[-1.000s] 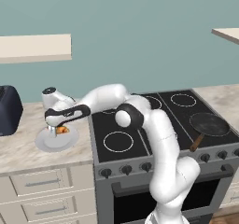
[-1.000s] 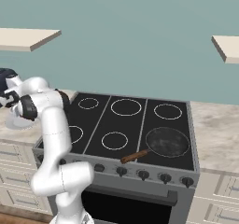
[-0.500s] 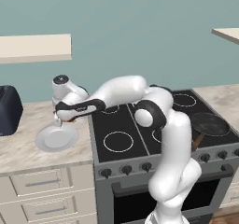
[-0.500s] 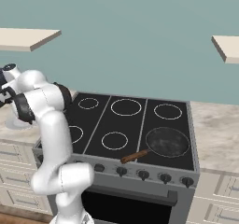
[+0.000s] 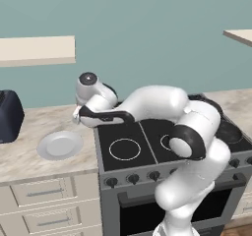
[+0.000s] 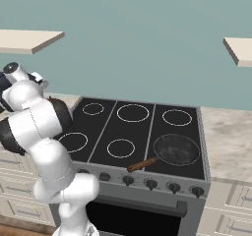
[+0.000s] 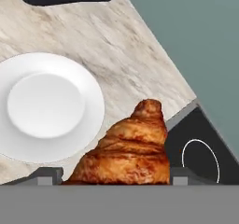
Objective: Pick the croissant and place it on the pan. Then turn on the stove to warm the croissant.
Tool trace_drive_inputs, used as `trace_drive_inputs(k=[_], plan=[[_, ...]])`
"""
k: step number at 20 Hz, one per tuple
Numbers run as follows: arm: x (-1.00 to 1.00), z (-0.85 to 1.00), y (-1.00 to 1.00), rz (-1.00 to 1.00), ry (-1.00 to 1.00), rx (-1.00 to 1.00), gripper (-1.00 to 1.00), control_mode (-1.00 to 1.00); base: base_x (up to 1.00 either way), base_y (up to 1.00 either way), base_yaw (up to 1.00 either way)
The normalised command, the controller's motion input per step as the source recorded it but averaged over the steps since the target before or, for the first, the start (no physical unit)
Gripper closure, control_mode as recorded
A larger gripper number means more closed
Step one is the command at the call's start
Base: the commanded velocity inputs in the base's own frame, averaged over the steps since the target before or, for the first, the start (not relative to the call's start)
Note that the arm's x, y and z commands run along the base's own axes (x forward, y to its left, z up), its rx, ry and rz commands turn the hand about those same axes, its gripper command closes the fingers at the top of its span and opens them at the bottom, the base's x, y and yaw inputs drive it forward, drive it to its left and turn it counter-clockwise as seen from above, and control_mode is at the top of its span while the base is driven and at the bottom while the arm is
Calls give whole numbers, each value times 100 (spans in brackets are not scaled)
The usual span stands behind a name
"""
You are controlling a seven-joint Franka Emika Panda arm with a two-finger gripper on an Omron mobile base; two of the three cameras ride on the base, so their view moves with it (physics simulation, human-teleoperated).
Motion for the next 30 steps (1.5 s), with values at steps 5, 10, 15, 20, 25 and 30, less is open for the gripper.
trace_drive_inputs(k=[5,10,15,20,25,30], plan=[[-37,41,-86,-35,-13,0,100,-100,0,0,0],[-25,36,-85,-40,-7,6,100,-100,0,0,0],[-14,38,-88,-37,0,18,100,-100,0,0,0],[-12,21,-86,-36,0,22,100,-100,0,0,0],[-18,5,-85,-24,1,29,100,-100,0,0,0],[-20,0,-85,-14,1,30,100,-100,0,0,0]])
